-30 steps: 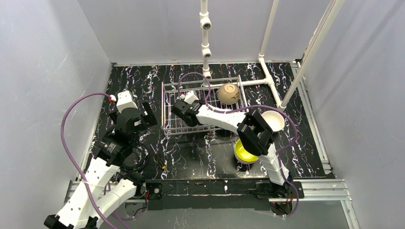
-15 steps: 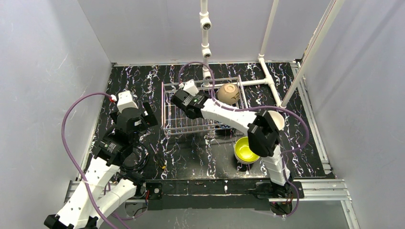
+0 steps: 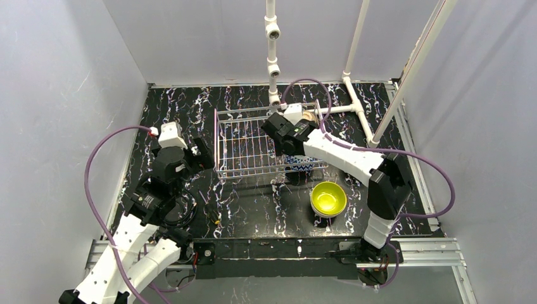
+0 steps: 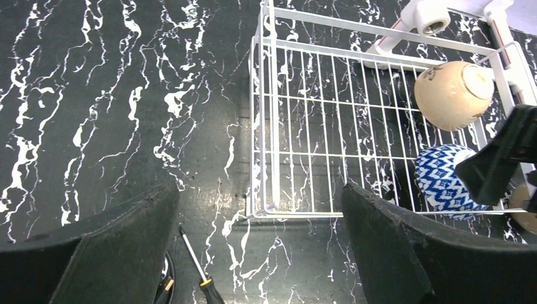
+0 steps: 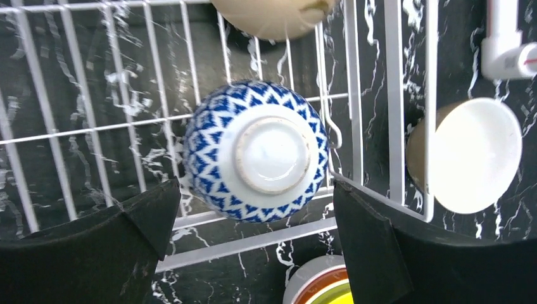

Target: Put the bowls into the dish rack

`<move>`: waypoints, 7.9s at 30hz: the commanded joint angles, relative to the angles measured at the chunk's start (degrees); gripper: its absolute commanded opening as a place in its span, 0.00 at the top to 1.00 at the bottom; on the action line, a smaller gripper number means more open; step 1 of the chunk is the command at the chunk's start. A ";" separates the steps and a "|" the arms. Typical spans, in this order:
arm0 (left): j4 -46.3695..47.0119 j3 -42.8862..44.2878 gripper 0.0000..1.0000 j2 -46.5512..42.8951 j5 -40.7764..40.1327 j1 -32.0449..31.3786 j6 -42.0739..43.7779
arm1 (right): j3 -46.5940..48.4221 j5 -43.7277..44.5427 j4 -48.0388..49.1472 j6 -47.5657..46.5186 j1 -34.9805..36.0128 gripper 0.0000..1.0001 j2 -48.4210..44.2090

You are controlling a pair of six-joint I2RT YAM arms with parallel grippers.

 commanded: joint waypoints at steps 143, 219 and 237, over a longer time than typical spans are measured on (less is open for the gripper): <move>3.65 -1.86 0.02 3.61 -3.46 -0.11 1.65 | -31.51 -27.26 -15.29 -0.76 -21.99 0.99 -35.59; 12.35 28.78 0.61 61.61 40.13 -28.47 -26.29 | -24.02 -33.77 -14.43 -0.33 -21.99 0.99 -45.36; 5.60 32.98 1.00 57.62 41.48 -27.31 -15.07 | -24.52 -42.63 -10.10 0.22 -21.92 0.59 -44.08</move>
